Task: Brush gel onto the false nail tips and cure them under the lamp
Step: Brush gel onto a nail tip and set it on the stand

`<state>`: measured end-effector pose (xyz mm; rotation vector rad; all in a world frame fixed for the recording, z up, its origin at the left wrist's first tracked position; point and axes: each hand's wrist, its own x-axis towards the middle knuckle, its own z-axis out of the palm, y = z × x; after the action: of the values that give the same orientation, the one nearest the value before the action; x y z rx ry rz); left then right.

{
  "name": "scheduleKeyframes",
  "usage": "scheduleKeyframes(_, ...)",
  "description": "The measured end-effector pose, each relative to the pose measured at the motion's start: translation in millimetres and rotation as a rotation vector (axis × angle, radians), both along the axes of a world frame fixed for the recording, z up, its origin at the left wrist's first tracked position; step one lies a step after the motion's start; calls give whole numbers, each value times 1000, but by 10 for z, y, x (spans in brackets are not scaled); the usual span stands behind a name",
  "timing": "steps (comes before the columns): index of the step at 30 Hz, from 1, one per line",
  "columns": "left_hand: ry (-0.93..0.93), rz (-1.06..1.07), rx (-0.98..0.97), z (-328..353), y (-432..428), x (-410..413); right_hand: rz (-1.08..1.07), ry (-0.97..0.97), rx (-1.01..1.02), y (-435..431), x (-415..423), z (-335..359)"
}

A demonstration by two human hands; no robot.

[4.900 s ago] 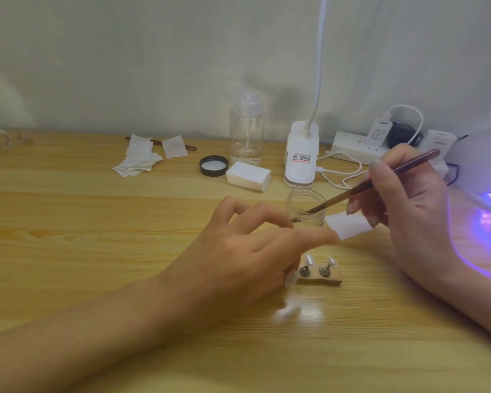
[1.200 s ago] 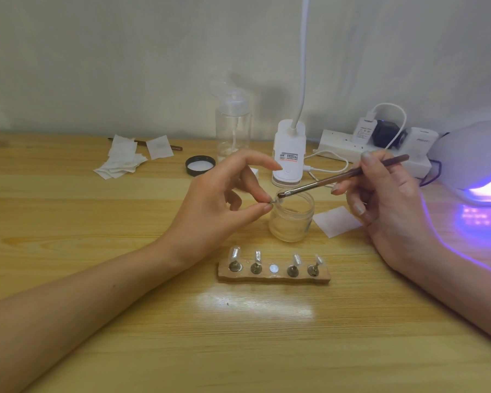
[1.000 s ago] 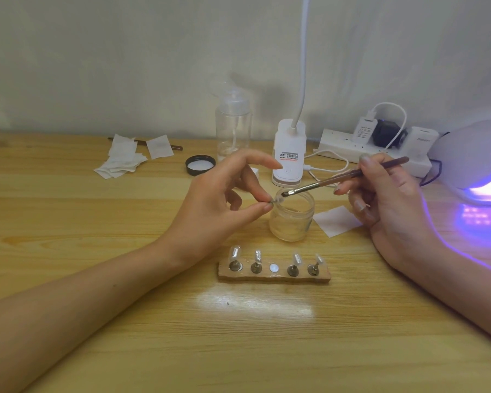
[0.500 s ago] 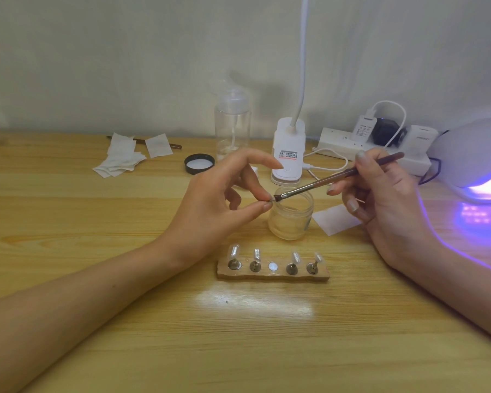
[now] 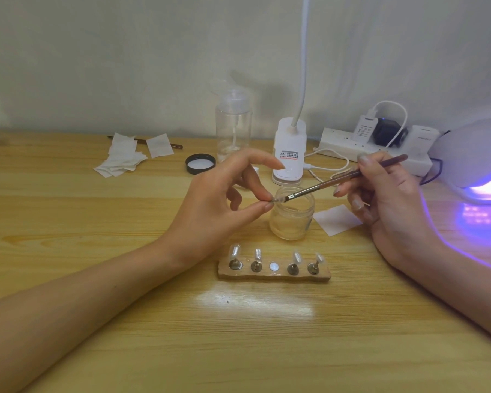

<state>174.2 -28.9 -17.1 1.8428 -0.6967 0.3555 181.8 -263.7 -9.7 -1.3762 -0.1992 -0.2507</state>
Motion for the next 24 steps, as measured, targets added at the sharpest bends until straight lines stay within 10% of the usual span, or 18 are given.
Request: scheduleKeyframes(24,-51,29,35,22,-13,-28,47,-19,39,2,13,3)
